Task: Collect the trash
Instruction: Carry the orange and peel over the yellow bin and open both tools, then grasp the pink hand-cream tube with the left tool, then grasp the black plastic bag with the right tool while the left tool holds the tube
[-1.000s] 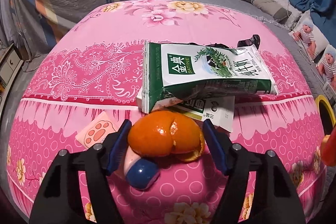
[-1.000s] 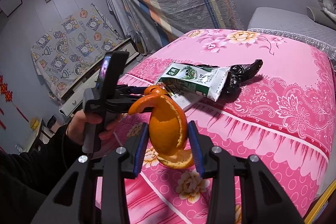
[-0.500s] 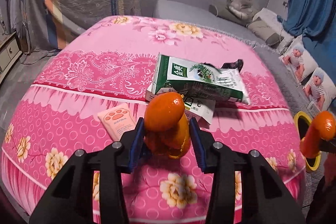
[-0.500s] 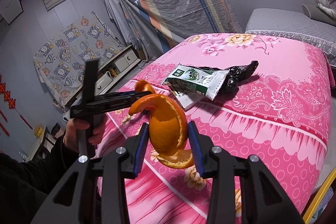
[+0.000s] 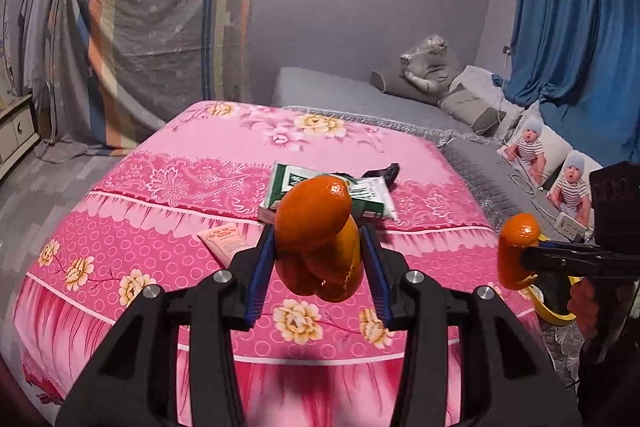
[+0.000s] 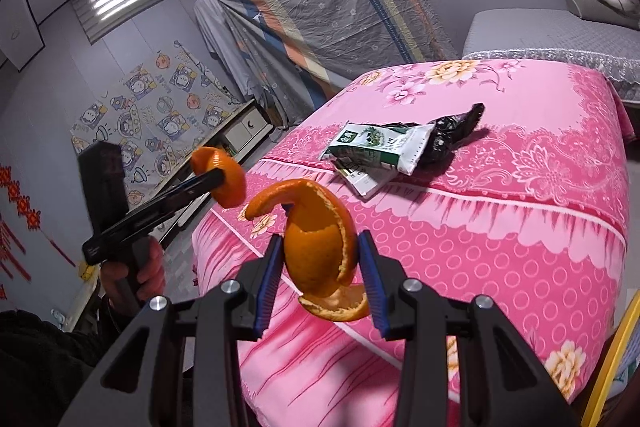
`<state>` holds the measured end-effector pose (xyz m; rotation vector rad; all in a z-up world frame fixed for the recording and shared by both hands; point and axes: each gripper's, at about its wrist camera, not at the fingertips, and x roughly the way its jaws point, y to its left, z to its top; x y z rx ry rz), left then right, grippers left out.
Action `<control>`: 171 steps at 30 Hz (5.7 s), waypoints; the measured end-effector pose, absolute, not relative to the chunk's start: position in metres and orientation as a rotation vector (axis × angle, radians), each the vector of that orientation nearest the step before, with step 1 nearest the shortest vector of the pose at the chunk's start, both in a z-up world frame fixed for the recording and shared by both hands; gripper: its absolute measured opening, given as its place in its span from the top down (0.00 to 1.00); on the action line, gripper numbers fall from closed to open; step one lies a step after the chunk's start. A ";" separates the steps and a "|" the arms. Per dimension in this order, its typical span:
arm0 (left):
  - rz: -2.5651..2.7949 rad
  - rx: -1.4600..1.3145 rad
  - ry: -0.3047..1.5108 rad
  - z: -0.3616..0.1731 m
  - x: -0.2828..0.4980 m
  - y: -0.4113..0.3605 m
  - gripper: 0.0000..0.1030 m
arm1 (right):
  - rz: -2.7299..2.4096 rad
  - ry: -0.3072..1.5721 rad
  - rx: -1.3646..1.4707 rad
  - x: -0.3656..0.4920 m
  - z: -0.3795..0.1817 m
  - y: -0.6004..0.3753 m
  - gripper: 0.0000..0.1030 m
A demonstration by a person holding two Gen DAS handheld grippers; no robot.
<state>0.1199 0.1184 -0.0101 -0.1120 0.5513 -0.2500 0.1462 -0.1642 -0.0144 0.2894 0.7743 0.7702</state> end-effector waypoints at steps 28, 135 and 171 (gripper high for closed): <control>-0.579 0.049 0.485 0.026 0.124 -0.055 0.61 | 0.483 0.629 0.396 0.116 0.002 -0.290 0.65; 0.040 -0.020 0.695 -0.080 0.197 0.138 0.11 | 0.298 0.681 0.183 0.199 -0.017 -0.223 0.36; -0.031 -0.189 0.703 -0.078 0.191 0.152 0.67 | 0.494 1.004 0.432 0.358 -0.068 -0.163 0.36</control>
